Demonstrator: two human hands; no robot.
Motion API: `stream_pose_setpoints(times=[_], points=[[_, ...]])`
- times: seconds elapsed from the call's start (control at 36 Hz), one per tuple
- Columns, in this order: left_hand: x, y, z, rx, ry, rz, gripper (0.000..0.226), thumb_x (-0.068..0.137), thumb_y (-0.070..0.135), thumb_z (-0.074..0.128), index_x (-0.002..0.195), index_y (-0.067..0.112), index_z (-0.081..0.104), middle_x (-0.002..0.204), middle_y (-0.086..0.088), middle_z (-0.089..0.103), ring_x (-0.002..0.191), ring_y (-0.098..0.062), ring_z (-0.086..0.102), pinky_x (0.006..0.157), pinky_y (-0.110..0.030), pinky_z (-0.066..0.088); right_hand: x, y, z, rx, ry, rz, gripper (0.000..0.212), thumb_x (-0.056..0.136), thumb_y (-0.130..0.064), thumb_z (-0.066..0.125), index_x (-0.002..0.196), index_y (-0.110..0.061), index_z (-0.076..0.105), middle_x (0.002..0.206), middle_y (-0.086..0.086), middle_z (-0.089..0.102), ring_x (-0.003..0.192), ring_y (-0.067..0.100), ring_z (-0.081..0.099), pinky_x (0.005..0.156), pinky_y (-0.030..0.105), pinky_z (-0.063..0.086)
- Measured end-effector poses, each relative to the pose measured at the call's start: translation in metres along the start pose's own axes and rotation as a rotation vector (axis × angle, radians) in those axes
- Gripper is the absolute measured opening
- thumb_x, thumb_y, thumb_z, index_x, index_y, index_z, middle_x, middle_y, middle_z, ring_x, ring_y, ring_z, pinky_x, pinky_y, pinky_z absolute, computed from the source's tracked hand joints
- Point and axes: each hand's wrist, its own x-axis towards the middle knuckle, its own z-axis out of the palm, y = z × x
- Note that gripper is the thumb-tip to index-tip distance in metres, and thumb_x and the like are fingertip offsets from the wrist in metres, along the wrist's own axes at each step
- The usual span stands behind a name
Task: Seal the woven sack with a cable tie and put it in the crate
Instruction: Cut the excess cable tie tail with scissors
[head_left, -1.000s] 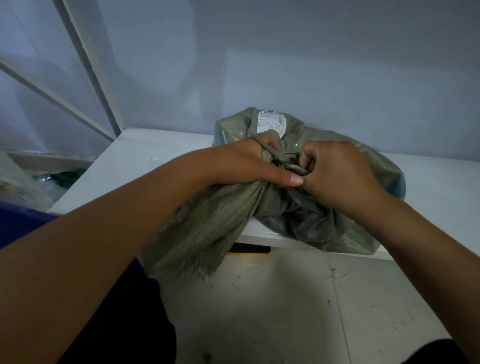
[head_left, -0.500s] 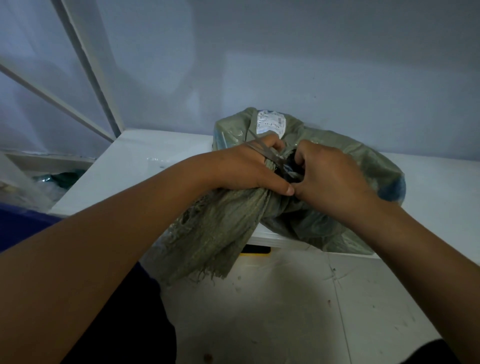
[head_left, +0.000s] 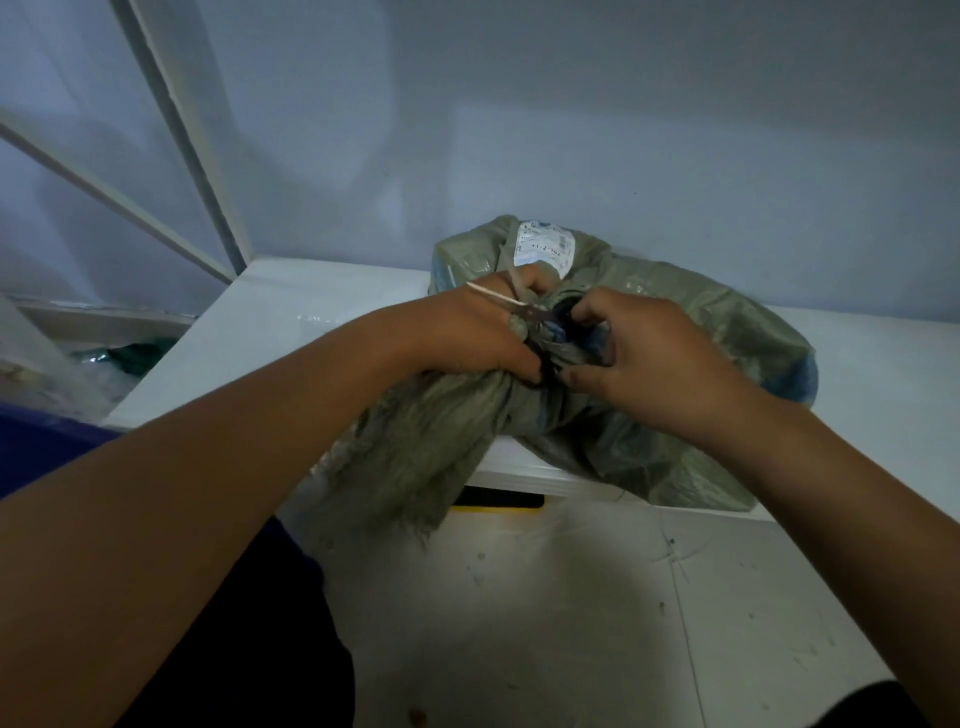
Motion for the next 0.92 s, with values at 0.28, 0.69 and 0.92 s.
stream_pose_setpoints(times=[0.28,0.69,0.92], points=[[0.004,-0.003,0.007,-0.075,0.010,0.025,0.047,0.073,0.025,0.087,0.112,0.018,0.062,0.109,0.000,0.070,0.103,-0.013,0.066,0.096,-0.037,0.053,0.001,0.006,-0.001,0.015,0.070,0.000,0.040,0.080,-0.026,0.081,0.117,-0.016,0.068,0.076,-0.009,0.050,0.075,0.013,0.052,0.065,0.024,0.036],[0.010,0.012,0.012,-0.070,0.217,0.049,0.010,0.096,0.033,0.062,0.101,0.025,0.066,0.096,0.018,0.065,0.086,0.016,0.059,0.074,-0.002,0.042,-0.001,0.009,-0.006,-0.006,0.263,-0.088,0.017,0.085,-0.024,0.075,0.099,-0.015,0.074,0.080,0.002,0.069,0.075,0.022,0.063,0.063,0.028,0.040],[0.015,0.030,0.018,-0.151,0.373,0.114,0.030,0.093,0.036,0.066,0.117,0.018,0.071,0.112,0.009,0.073,0.104,0.001,0.066,0.096,-0.020,0.051,-0.002,0.009,-0.014,0.003,0.376,-0.058,0.021,0.086,-0.029,0.071,0.099,-0.012,0.071,0.086,0.006,0.073,0.078,0.024,0.066,0.068,0.031,0.049]])
